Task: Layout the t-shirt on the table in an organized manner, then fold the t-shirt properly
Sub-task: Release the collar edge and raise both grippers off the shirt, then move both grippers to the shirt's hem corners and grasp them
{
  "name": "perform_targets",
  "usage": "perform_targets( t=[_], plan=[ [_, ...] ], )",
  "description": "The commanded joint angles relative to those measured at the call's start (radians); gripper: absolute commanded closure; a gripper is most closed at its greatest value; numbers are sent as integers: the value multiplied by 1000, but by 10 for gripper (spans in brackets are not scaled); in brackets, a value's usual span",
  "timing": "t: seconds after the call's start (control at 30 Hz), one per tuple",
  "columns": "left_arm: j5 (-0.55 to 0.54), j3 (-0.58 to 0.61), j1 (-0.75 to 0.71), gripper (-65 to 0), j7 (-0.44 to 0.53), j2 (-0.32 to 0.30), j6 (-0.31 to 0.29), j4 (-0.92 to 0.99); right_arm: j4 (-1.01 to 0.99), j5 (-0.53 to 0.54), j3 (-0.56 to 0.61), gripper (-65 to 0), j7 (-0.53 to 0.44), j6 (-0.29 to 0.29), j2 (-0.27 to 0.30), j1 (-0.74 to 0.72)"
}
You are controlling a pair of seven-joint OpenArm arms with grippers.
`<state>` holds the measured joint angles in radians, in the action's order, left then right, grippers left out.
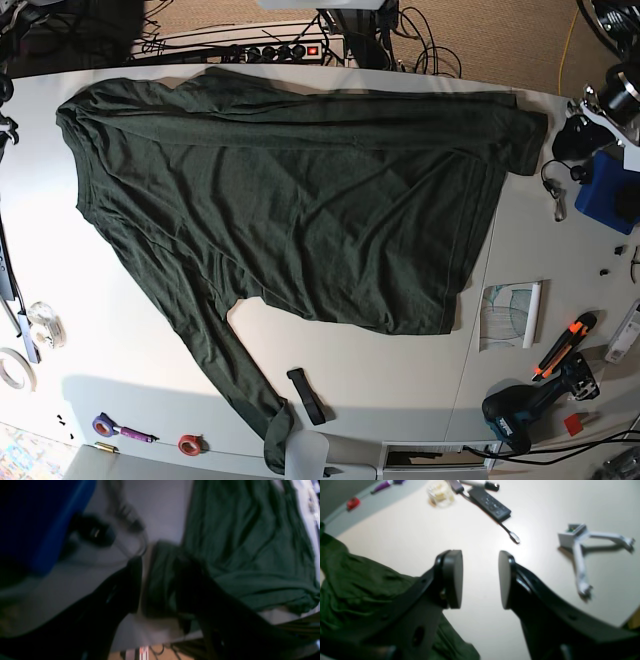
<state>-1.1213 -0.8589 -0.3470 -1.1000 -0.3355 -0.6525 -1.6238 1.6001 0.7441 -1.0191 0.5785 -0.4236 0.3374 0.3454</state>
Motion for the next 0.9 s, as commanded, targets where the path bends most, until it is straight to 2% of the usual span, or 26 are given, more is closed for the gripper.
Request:
perform_targets(
  t=[0.0,0.03,0.1,0.23,0.37,0.47,0.67,0.73,0.87],
  plan=[
    [-43,-8,10,-235,14,-19,-5,-16,18,14,-10,-232,-31,-6,28,-16],
    [-53,-8,19,-234,14,-19,-6,-16,18,14,-10,-232,-28,-6,28,-30],
    [-66,-7,38,-234,6,-19,-46,-16,18,14,-10,-232,-16,-6,28,-65],
    [-72,15,69,-234,0,-29,-46,-16,18,-2,5,-232,14,-7,28,-138],
    [-72,83,88,-234,1,-53,-46,-16,18,-138,85,-232,-11,-6,28,-198],
    [-68,134,117,-234,0,-58,-46,-16,18,-252,196,-232,-80,-6,28,-233],
    [-42,150,145,-234,0,-58,-46,-16,4,-623,459,-232,-146,-2,28,-342],
    [-24,150,144,-234,-1,-58,-46,-16,-23,-675,519,-232,-150,3,28,-396],
    [-8,150,143,-234,-1,-58,-46,-16,-177,-667,581,-233,-144,8,28,-542]
  ],
)
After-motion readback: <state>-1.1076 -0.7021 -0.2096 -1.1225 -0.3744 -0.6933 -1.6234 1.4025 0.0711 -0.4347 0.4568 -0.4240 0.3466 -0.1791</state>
